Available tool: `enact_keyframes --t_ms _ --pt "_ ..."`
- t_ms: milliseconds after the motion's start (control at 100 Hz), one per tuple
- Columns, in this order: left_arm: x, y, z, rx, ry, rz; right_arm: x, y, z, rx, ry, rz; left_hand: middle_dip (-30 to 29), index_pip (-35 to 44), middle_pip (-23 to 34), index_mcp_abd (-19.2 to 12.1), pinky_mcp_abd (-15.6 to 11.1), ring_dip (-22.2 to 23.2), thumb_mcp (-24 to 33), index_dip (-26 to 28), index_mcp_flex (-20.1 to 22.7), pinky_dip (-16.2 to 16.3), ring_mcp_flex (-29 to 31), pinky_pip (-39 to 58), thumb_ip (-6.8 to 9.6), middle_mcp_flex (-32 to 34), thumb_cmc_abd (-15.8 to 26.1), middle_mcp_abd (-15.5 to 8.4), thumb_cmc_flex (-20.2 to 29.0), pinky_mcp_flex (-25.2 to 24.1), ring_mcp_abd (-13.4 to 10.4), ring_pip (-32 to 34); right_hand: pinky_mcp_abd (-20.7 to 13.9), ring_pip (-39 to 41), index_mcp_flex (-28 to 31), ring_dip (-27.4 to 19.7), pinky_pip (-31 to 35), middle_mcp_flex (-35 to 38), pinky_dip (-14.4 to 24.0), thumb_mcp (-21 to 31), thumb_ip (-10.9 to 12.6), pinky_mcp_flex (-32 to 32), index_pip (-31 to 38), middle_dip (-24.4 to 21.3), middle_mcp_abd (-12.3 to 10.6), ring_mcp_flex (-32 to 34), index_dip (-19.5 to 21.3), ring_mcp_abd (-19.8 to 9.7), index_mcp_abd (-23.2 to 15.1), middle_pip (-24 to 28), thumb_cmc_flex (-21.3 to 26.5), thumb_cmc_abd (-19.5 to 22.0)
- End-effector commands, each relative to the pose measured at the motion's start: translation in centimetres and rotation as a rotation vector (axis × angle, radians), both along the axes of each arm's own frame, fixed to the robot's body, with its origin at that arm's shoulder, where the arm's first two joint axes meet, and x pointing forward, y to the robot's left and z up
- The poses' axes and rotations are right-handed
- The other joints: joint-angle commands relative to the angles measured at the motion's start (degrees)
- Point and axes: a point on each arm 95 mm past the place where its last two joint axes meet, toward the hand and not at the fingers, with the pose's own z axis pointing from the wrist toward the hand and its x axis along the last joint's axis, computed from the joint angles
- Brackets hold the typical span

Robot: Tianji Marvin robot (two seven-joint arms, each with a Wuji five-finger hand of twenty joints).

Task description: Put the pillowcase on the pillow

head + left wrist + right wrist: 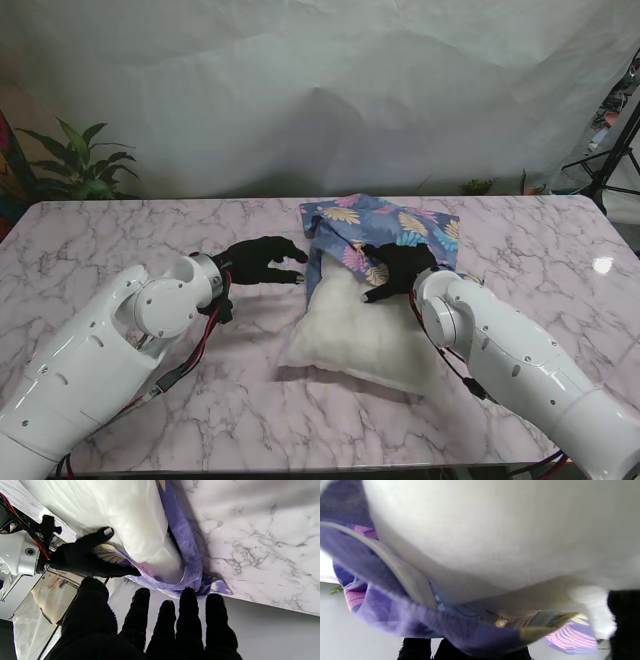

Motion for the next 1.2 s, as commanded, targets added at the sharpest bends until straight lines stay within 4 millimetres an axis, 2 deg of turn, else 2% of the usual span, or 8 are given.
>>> enact_keyframes --t_ms 0,330,520,610,730,840,1070,1190 --pt "-0.1 -0.1 -0.2 0.015 0.034 -0.017 0.2 -1.2 -0.1 -0.03 0.003 -0.052 -0.74 -1.43 -0.94 0.27 0.71 -0.55 -0.23 -0.61 -1.42 -0.78 -1.95 -1.53 0.97 -2.68 2.12 0.32 -0.13 -1.17 0.28 -1.45 3.45 3.83 0.27 1.11 2.14 0.04 1.23 0.14 0.34 0.85 -1.33 0.89 1.41 1.66 -0.82 2.47 1.36 2.12 2.76 1.5" --pt "-0.2 0.2 -1.8 -0.002 0.138 -0.064 0.6 -2.8 1.0 -0.033 -0.01 -0.257 -1.78 -5.1 -3.71 1.02 2.0 -3.4 -0.54 -1.24 -4.71 -1.91 -5.86 -6.26 0.88 -6.36 2.56 0.5 -3.95 -3.54 1.96 -5.39 3.46 4.47 0.38 1.55 5.78 -0.13 3.72 -2.01 0.54 5.3 0.19 2.42 2.18 4.65 0.55 4.2 1.42 6.44 4.39 3.45" --pt "-0.6 0.1 -2.4 -0.019 0.137 -0.106 1.5 -2.5 2.4 -0.011 -0.051 -0.335 -4.41 -8.39 -12.5 -0.06 1.97 -6.05 -0.35 -1.65 -9.08 -2.49 -11.75 -11.15 0.95 -9.29 1.09 0.73 -4.99 -5.65 2.73 -8.61 3.94 5.35 -0.28 2.03 8.92 -0.34 6.16 -3.02 0.8 10.06 2.46 4.43 2.69 8.28 4.78 5.27 2.14 11.89 5.47 4.52" --pt "-0.7 -0.1 -2.7 -0.027 0.107 -0.124 2.1 -2.2 3.0 0.005 -0.073 -0.359 -4.44 -10.05 -15.94 -0.48 1.54 -6.59 -0.13 -2.07 -12.01 -2.68 -14.55 -13.04 1.02 -10.69 -0.21 0.9 -4.57 -6.64 2.75 -9.42 3.75 5.86 -0.73 2.38 10.31 -0.41 7.42 -4.32 1.07 12.62 2.37 4.99 2.69 10.08 10.64 5.48 2.32 14.59 6.98 4.88" --pt "-1.1 -0.8 -3.4 -0.036 0.079 -0.172 2.7 -1.6 3.6 0.028 -0.088 -0.385 -14.34 -14.15 -19.65 -1.27 1.92 -8.87 0.21 -3.8 -18.08 -3.74 -18.82 -17.52 1.21 -10.89 -2.85 1.11 -3.85 -8.0 2.85 -11.26 3.28 6.73 -0.79 2.76 11.67 -0.45 7.94 -4.56 1.07 15.37 2.3 5.68 2.69 11.81 11.89 5.27 2.44 16.21 8.01 5.06" --pt "-1.5 -2.1 -4.6 -0.05 0.06 -0.238 3.0 -1.2 4.0 0.047 -0.093 -0.393 -23.88 -17.33 -20.55 -1.04 2.29 -11.62 0.62 -11.05 -18.48 -5.75 -20.46 -21.69 1.36 -11.84 -4.81 1.47 -3.39 -9.32 3.37 -16.47 3.88 7.41 -0.87 3.1 12.43 -0.66 8.12 -5.14 1.12 17.23 2.28 6.1 3.09 13.06 12.82 4.93 2.37 17.35 8.69 5.29" --pt "-2.3 -5.0 -7.3 0.002 -0.028 -0.348 2.2 -0.5 5.4 0.125 -0.118 -0.407 -26.41 -17.82 -21.22 -0.74 2.97 -13.07 0.61 -14.79 -18.4 -7.31 -21.05 -23.73 1.31 -12.14 -5.42 2.49 -3.85 -9.58 4.42 -18.88 3.59 7.68 -0.82 3.28 12.74 -0.61 8.16 -5.51 1.26 17.93 2.48 6.64 3.23 13.45 13.91 4.99 2.15 18.8 8.67 5.81" --pt "-2.4 -6.1 -8.4 0.001 -0.047 -0.35 0.9 -0.3 6.7 0.162 -0.146 -0.41 -26.57 -17.72 -21.14 -1.21 3.36 -14.88 0.44 -15.48 -18.4 -8.29 -21.19 -24.72 1.27 -12.12 -5.8 2.01 -4.71 -10.08 4.87 -19.68 4.29 7.45 -1.43 3.22 12.59 -0.79 8.36 -5.87 1.43 17.3 3.42 6.98 3.36 13.38 19.17 5.19 1.84 20.24 8.96 6.06"
